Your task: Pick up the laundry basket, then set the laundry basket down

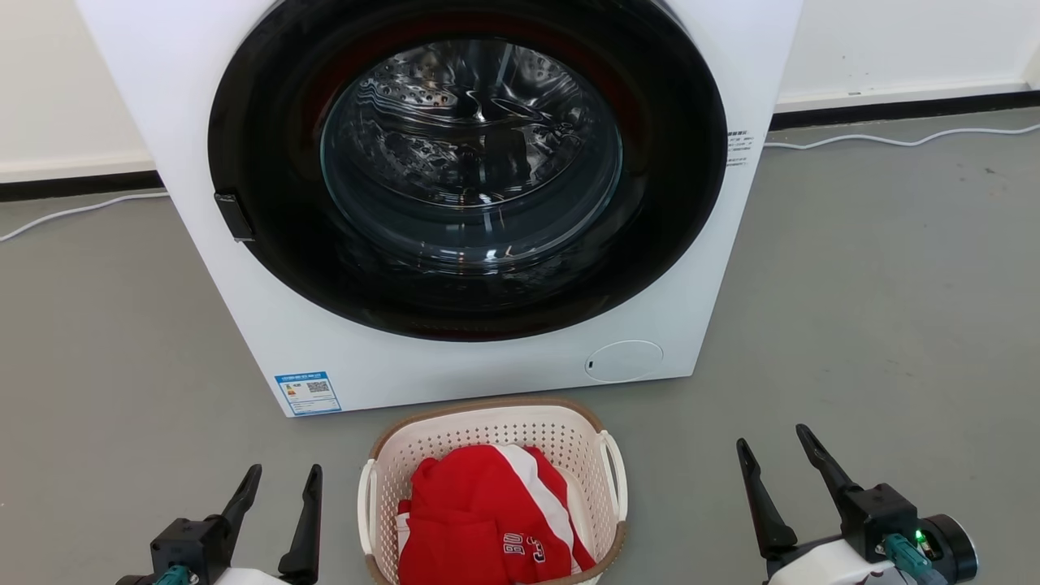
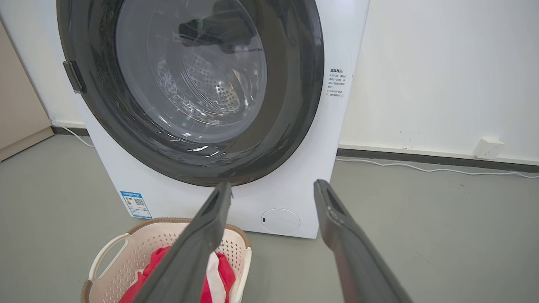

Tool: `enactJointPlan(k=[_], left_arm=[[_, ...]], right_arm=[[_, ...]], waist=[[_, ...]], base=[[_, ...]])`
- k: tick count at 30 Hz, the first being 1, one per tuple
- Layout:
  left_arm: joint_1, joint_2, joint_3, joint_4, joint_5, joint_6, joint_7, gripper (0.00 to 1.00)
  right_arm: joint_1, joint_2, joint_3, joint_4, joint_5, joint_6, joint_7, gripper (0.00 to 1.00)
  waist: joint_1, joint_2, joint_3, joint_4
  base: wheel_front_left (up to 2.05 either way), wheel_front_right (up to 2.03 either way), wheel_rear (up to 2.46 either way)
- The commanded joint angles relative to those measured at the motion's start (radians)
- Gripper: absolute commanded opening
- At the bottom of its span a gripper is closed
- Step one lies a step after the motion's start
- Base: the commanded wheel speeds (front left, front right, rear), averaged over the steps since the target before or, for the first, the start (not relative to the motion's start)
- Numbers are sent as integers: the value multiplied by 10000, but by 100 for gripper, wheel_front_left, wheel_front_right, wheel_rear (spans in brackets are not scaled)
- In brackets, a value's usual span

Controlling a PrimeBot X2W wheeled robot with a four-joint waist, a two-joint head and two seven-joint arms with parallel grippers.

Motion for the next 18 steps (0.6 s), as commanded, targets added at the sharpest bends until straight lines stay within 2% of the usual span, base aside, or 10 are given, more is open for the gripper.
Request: enactJointPlan(k=[1,18], left_arm=[[-209,183,296,-254,111,-60,-103,100],[-257,141,197,-152,47,-60,-103,100]], right_arm=[[-473,-23,230,-138,-56,71,-141,100],[-626,-22,178,52,183,71,-141,100]], waist=[[0,0,-7,16],[0,0,284,98]], base=[[0,0,0],[0,0,0]])
